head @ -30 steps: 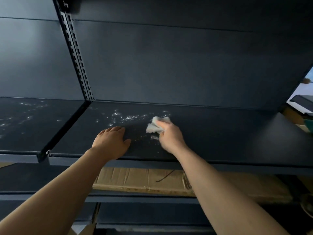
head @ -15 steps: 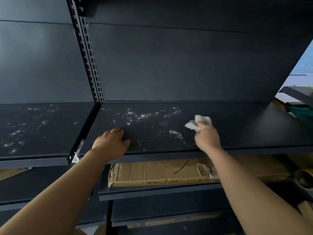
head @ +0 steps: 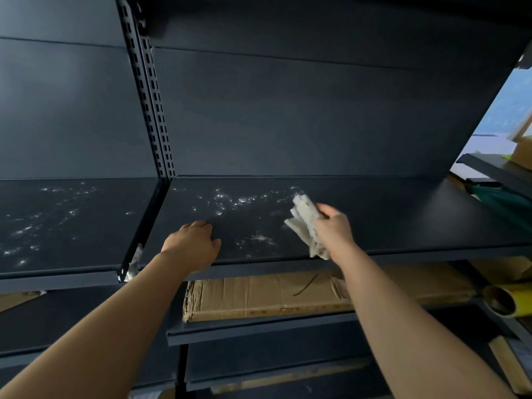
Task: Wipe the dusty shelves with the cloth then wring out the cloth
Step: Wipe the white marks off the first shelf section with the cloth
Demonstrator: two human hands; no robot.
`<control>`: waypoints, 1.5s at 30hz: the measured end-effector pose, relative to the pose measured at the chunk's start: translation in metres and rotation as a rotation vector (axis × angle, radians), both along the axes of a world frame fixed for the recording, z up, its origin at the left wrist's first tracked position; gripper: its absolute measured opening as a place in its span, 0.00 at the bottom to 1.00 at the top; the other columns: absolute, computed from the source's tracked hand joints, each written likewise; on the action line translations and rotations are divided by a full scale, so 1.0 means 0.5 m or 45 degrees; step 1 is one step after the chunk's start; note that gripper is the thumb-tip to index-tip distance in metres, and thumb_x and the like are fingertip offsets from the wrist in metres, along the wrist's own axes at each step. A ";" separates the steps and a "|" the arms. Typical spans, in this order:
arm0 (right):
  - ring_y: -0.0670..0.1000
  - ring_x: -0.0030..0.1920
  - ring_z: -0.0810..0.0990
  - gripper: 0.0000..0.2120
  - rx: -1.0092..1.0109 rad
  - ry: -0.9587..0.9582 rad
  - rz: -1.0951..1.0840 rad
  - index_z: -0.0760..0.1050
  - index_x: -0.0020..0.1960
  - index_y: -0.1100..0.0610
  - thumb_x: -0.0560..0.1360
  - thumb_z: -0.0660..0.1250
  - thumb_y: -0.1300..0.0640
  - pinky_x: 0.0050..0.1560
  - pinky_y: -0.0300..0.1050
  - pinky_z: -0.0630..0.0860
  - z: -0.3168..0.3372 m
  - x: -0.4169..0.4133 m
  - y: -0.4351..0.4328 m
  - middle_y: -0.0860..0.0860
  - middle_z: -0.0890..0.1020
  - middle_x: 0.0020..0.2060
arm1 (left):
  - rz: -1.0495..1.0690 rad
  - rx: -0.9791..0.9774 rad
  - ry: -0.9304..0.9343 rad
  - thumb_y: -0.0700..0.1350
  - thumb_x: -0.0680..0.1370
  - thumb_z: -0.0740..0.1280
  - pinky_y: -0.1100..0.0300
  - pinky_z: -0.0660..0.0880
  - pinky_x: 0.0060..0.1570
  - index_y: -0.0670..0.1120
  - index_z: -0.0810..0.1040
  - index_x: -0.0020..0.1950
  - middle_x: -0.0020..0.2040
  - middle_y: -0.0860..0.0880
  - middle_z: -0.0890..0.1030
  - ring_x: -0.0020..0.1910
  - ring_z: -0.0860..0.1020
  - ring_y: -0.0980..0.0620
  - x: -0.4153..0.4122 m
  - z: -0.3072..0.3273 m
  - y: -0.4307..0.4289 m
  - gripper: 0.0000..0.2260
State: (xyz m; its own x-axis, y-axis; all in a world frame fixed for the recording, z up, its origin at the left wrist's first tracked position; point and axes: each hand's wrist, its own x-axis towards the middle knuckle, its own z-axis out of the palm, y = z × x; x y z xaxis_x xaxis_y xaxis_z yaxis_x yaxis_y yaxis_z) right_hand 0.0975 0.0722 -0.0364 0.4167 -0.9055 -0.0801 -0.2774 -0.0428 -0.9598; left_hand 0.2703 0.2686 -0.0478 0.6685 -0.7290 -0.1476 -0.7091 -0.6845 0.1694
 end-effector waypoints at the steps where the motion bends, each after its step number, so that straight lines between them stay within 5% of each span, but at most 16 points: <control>1: 0.48 0.45 0.81 0.21 -0.178 0.177 0.011 0.72 0.66 0.48 0.75 0.60 0.62 0.39 0.43 0.79 -0.010 -0.006 -0.025 0.54 0.78 0.58 | 0.001 -0.002 -0.008 0.54 0.79 0.53 0.49 0.67 0.65 0.44 0.67 0.69 0.72 0.48 0.66 0.69 0.65 0.46 -0.004 0.001 -0.007 0.22; 3: 0.55 0.63 0.71 0.30 -0.546 0.404 0.093 0.64 0.70 0.46 0.72 0.60 0.67 0.62 0.50 0.73 -0.026 -0.001 -0.054 0.54 0.68 0.67 | -0.012 -0.017 -0.028 0.54 0.79 0.53 0.50 0.66 0.65 0.44 0.67 0.69 0.72 0.49 0.66 0.69 0.66 0.46 -0.010 -0.001 -0.024 0.22; 4: 0.56 0.64 0.68 0.32 -0.686 0.444 0.150 0.65 0.70 0.47 0.70 0.59 0.70 0.64 0.50 0.70 -0.032 0.007 -0.058 0.54 0.67 0.66 | -0.018 -0.027 -0.035 0.53 0.79 0.53 0.50 0.66 0.65 0.44 0.68 0.68 0.72 0.49 0.67 0.69 0.66 0.46 -0.011 -0.002 -0.033 0.21; 8: 0.58 0.56 0.75 0.23 -0.943 0.601 0.278 0.78 0.59 0.55 0.72 0.56 0.70 0.51 0.47 0.75 -0.053 0.022 -0.065 0.55 0.77 0.59 | -0.019 -0.038 -0.049 0.52 0.79 0.53 0.50 0.69 0.60 0.44 0.71 0.62 0.66 0.47 0.72 0.63 0.70 0.45 -0.007 0.006 -0.073 0.18; 12: 0.56 0.50 0.78 0.16 -1.263 0.791 0.380 0.78 0.55 0.55 0.76 0.59 0.48 0.47 0.46 0.73 -0.067 -0.010 -0.106 0.53 0.80 0.51 | 0.008 -0.022 -0.048 0.51 0.79 0.53 0.50 0.68 0.61 0.43 0.70 0.65 0.68 0.46 0.70 0.65 0.69 0.45 0.003 0.016 -0.111 0.19; 17: 0.60 0.59 0.74 0.21 -0.965 0.903 0.149 0.71 0.68 0.54 0.75 0.61 0.56 0.54 0.48 0.73 -0.077 -0.049 -0.264 0.56 0.72 0.66 | 0.067 0.007 -0.064 0.52 0.80 0.53 0.50 0.65 0.66 0.43 0.66 0.70 0.72 0.47 0.67 0.69 0.67 0.45 0.022 0.007 -0.133 0.21; 23: 0.56 0.66 0.71 0.22 -0.847 0.833 0.041 0.72 0.65 0.59 0.72 0.60 0.65 0.59 0.43 0.69 -0.075 0.010 -0.340 0.50 0.64 0.73 | 0.077 -0.034 -0.046 0.54 0.79 0.54 0.49 0.66 0.68 0.45 0.68 0.69 0.72 0.48 0.67 0.70 0.67 0.45 0.049 -0.009 -0.132 0.21; 29: 0.55 0.62 0.73 0.24 -0.727 0.725 0.234 0.70 0.66 0.54 0.71 0.63 0.65 0.50 0.39 0.68 -0.068 0.165 -0.277 0.52 0.70 0.67 | 0.063 -0.071 -0.070 0.55 0.79 0.54 0.50 0.61 0.72 0.48 0.62 0.73 0.76 0.51 0.60 0.74 0.61 0.48 0.052 -0.024 -0.127 0.23; 32: 0.59 0.64 0.71 0.20 -0.875 0.727 0.467 0.71 0.66 0.56 0.74 0.59 0.63 0.58 0.44 0.69 -0.064 0.230 -0.199 0.58 0.69 0.67 | 0.072 -0.094 -0.068 0.56 0.79 0.54 0.51 0.60 0.73 0.50 0.60 0.74 0.76 0.52 0.60 0.74 0.60 0.49 0.052 -0.026 -0.126 0.24; 35: 0.57 0.65 0.72 0.24 -0.921 0.549 0.671 0.73 0.67 0.52 0.73 0.60 0.65 0.61 0.40 0.69 -0.070 0.263 -0.127 0.54 0.69 0.70 | 0.079 -0.118 -0.056 0.56 0.80 0.54 0.51 0.59 0.73 0.50 0.59 0.75 0.77 0.52 0.59 0.75 0.59 0.50 0.049 -0.028 -0.124 0.24; 38: 0.53 0.60 0.77 0.22 -0.823 0.217 0.643 0.76 0.64 0.57 0.73 0.58 0.68 0.53 0.29 0.68 -0.059 0.247 -0.113 0.53 0.77 0.62 | 0.086 -0.128 -0.046 0.57 0.80 0.54 0.53 0.58 0.74 0.51 0.58 0.75 0.77 0.53 0.58 0.75 0.58 0.50 0.048 -0.028 -0.122 0.25; 41: 0.50 0.46 0.79 0.26 -0.549 -0.050 0.277 0.75 0.65 0.54 0.71 0.56 0.72 0.28 0.28 0.75 -0.057 0.196 -0.206 0.48 0.78 0.55 | 0.088 -0.140 -0.039 0.57 0.79 0.54 0.53 0.58 0.73 0.51 0.58 0.75 0.77 0.54 0.58 0.75 0.58 0.51 0.050 -0.029 -0.118 0.25; 43: 0.55 0.44 0.81 0.29 -0.454 0.034 0.074 0.71 0.67 0.50 0.72 0.56 0.70 0.19 0.35 0.75 -0.061 0.170 -0.285 0.52 0.76 0.61 | 0.092 -0.148 -0.038 0.57 0.79 0.54 0.54 0.58 0.73 0.51 0.58 0.75 0.77 0.54 0.58 0.75 0.58 0.51 0.049 -0.029 -0.118 0.25; 45: 0.60 0.53 0.79 0.27 -0.500 0.398 0.119 0.69 0.69 0.53 0.72 0.58 0.69 0.33 0.40 0.80 -0.064 0.185 -0.323 0.55 0.72 0.65 | 0.098 -0.162 -0.040 0.57 0.79 0.55 0.54 0.58 0.73 0.51 0.58 0.75 0.77 0.54 0.58 0.75 0.58 0.51 0.048 -0.030 -0.118 0.25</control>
State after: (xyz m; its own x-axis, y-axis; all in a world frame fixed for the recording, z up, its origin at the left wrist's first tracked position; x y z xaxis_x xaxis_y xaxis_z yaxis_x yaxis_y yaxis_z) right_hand 0.1900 -0.0892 -0.0683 0.5077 -0.8524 0.1253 -0.5263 -0.4220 -0.7382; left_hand 0.2945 0.2095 -0.0627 0.7259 -0.6868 -0.0358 -0.6615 -0.7115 0.2370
